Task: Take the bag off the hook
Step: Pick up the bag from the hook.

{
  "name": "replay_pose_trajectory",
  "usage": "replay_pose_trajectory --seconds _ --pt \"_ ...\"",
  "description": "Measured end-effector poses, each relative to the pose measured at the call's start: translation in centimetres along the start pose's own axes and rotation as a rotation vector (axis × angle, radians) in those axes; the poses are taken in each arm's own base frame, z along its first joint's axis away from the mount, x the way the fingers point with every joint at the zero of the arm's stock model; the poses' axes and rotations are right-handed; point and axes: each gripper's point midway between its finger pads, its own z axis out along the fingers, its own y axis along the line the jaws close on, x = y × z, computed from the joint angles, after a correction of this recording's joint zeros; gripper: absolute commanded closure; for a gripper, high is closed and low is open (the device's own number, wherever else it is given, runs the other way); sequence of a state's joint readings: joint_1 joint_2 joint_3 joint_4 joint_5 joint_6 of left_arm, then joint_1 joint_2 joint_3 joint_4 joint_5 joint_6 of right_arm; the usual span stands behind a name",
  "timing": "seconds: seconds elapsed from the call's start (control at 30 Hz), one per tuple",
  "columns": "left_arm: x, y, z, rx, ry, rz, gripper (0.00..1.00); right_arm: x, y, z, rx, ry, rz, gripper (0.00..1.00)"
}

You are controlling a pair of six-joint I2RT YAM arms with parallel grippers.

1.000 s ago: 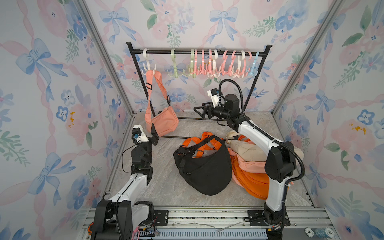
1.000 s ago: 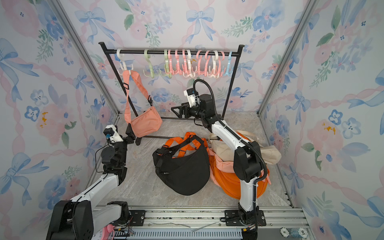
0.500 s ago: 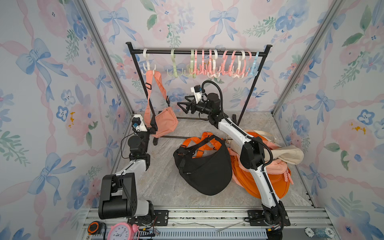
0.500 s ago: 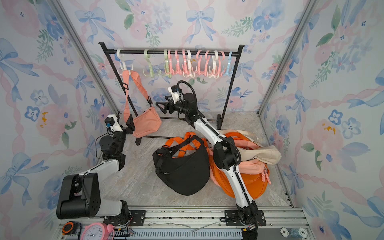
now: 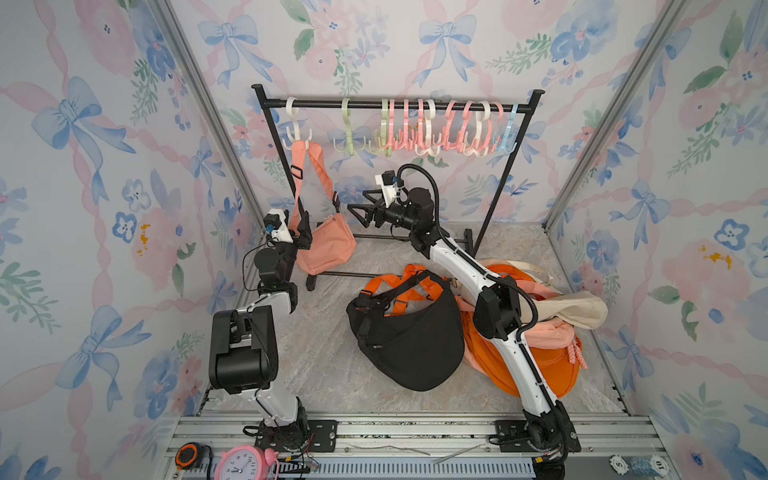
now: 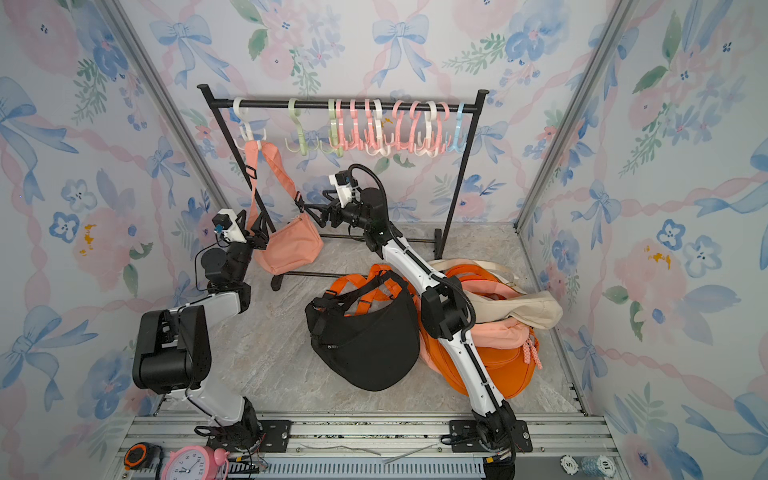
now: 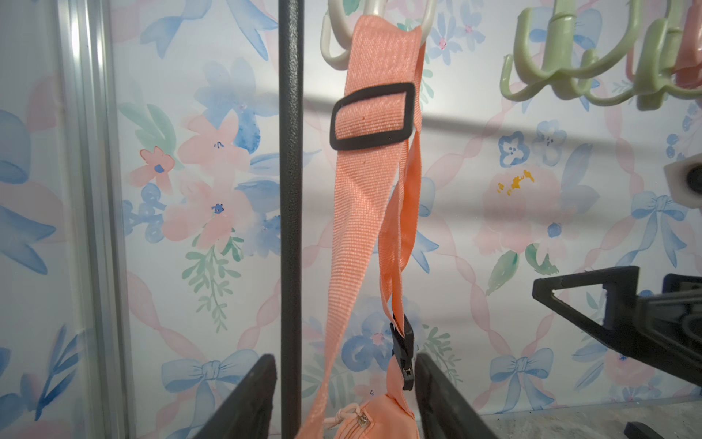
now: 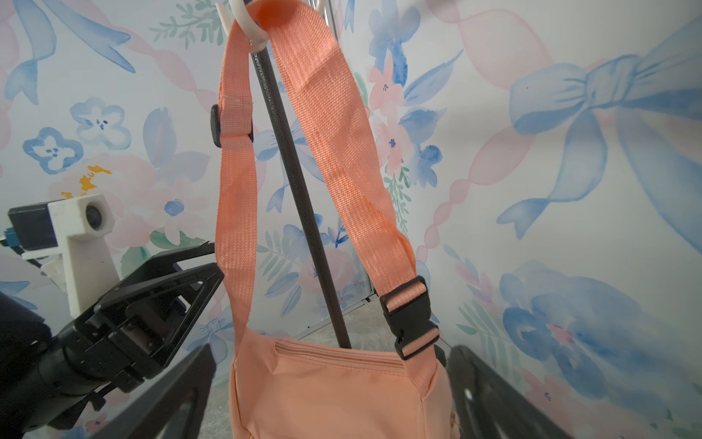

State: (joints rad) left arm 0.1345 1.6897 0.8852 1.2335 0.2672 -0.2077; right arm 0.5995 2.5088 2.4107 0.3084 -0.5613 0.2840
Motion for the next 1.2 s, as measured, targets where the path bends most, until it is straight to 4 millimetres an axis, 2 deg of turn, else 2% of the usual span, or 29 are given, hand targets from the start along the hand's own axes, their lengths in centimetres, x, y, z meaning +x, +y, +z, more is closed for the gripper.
replay_pose_trajectory --seconds 0.07,0.17,0.27,0.43,0.6,0.73,0.87,1.0,1.2 --pt "0.1 0.1 0.6 0.007 -0.004 -0.004 0.59 0.9 -0.1 -0.2 0.006 0.02 0.012 0.03" --pt "0.2 0.2 1.3 0.015 -0.008 -0.007 0.8 1.9 0.0 -0.7 0.01 0.049 0.023 0.03" --pt "0.2 0.1 1.6 0.023 -0.009 -0.014 1.0 2.0 0.3 -1.3 0.01 0.058 0.022 0.03" --pt "0.6 -1.5 1.8 0.062 0.004 -0.029 1.0 0.2 1.0 -2.5 0.012 0.034 0.007 0.03" --pt "0.8 -5.9 2.2 0.14 0.045 -0.055 1.0 -2.5 1.1 -3.8 0.019 -0.009 -0.014 0.03" --pt "-0.4 -8.8 3.0 0.193 0.066 -0.084 1.0 -3.9 0.1 -5.1 0.044 -0.026 -0.031 0.03" --pt "-2.4 -11.9 3.3 0.247 0.065 -0.105 1.0 -4.5 -1.5 -6.2 0.073 -0.034 -0.033 0.03" --pt "-4.3 -17.2 3.9 0.346 0.065 -0.109 1.0 -4.4 -3.0 -7.3 0.101 -0.036 -0.018 0.03" --pt "-7.8 -25.0 4.0 0.492 0.043 -0.103 1.0 -4.6 -3.5 -8.1 0.114 -0.041 -0.017 0.03"
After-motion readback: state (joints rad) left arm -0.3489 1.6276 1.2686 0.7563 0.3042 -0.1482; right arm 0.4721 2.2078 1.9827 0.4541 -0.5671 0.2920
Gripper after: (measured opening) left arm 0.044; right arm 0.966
